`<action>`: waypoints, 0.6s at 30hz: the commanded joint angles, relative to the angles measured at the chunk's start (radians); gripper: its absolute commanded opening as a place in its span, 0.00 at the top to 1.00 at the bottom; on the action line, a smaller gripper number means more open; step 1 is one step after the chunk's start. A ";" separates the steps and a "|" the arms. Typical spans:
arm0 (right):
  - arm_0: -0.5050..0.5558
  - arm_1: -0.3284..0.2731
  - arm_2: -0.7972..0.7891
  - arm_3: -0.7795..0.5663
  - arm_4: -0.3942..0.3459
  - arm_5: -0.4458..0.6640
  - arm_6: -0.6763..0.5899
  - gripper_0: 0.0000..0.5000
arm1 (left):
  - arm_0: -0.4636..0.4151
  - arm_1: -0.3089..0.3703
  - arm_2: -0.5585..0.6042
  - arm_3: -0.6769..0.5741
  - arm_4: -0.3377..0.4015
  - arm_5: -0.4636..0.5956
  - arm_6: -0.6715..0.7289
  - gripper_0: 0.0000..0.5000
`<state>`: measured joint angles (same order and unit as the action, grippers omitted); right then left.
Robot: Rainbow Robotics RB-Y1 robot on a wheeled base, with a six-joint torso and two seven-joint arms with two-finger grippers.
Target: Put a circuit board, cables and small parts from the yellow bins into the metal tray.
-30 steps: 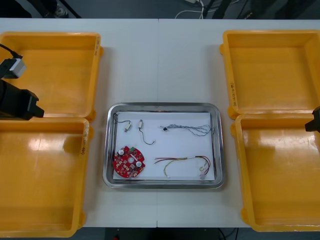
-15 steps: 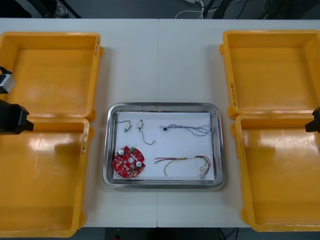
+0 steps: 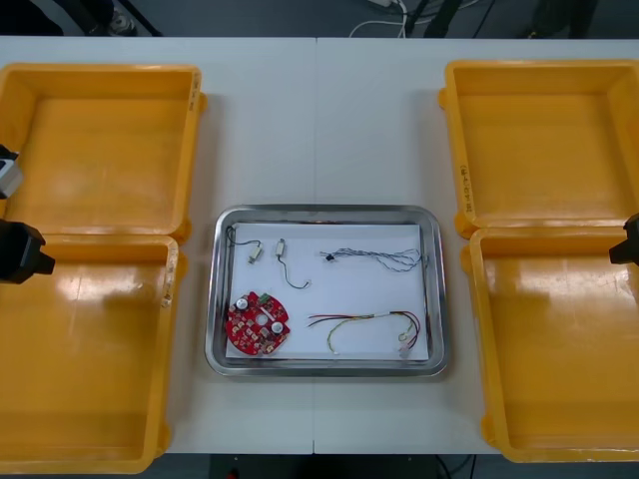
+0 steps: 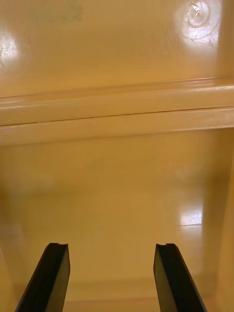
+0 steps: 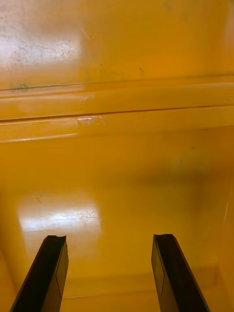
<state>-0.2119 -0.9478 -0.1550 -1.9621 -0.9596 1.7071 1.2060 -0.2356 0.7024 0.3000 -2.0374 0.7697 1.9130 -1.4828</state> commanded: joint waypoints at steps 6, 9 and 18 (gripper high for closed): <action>0.005 0.009 -0.037 -0.023 -0.004 0.006 0.033 0.00 | 0.015 0.045 0.034 -0.040 0.000 0.007 -0.083 0.00; 0.005 0.009 -0.037 -0.023 -0.004 0.006 0.033 0.00 | 0.015 0.043 0.034 -0.040 0.000 0.007 -0.085 0.00; 0.005 0.009 -0.037 -0.023 -0.004 0.006 0.033 0.00 | 0.016 0.045 0.034 -0.040 0.000 0.007 -0.094 0.00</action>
<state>-0.2119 -0.9475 -0.1550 -1.9621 -0.9596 1.7074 1.2060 -0.2356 0.7029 0.3061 -2.0406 0.7699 1.9130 -1.4828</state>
